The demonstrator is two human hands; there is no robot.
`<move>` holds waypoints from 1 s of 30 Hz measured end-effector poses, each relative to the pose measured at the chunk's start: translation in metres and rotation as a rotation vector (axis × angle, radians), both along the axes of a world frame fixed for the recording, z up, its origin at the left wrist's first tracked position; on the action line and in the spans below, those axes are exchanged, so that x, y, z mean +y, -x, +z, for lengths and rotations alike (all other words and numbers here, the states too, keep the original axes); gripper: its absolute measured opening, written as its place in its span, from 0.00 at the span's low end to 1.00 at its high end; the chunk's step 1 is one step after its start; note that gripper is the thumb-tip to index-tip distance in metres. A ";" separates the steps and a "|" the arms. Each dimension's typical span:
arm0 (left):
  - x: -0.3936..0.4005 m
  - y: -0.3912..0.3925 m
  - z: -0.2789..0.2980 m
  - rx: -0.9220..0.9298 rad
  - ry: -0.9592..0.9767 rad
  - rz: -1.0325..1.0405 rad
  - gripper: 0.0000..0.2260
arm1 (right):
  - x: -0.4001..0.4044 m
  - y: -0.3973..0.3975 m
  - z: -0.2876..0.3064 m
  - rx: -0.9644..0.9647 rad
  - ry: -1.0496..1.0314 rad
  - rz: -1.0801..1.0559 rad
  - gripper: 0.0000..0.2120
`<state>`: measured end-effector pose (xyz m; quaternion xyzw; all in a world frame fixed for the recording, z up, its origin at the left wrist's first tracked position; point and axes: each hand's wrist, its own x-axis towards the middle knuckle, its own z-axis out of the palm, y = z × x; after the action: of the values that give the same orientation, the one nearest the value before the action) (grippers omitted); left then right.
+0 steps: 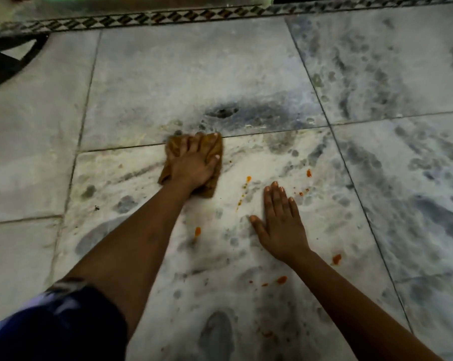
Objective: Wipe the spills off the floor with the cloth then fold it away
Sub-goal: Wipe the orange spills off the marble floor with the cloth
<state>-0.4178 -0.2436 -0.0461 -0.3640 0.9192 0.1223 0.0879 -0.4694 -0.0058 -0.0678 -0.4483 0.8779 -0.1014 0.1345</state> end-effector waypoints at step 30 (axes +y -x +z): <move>0.097 -0.022 -0.006 0.037 0.067 -0.335 0.28 | 0.072 0.031 0.006 0.097 -0.006 -0.061 0.34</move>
<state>-0.3957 -0.1462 -0.0517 -0.2059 0.9720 0.0820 0.0781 -0.5006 0.0657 -0.0623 -0.4255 0.8968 -0.0810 0.0900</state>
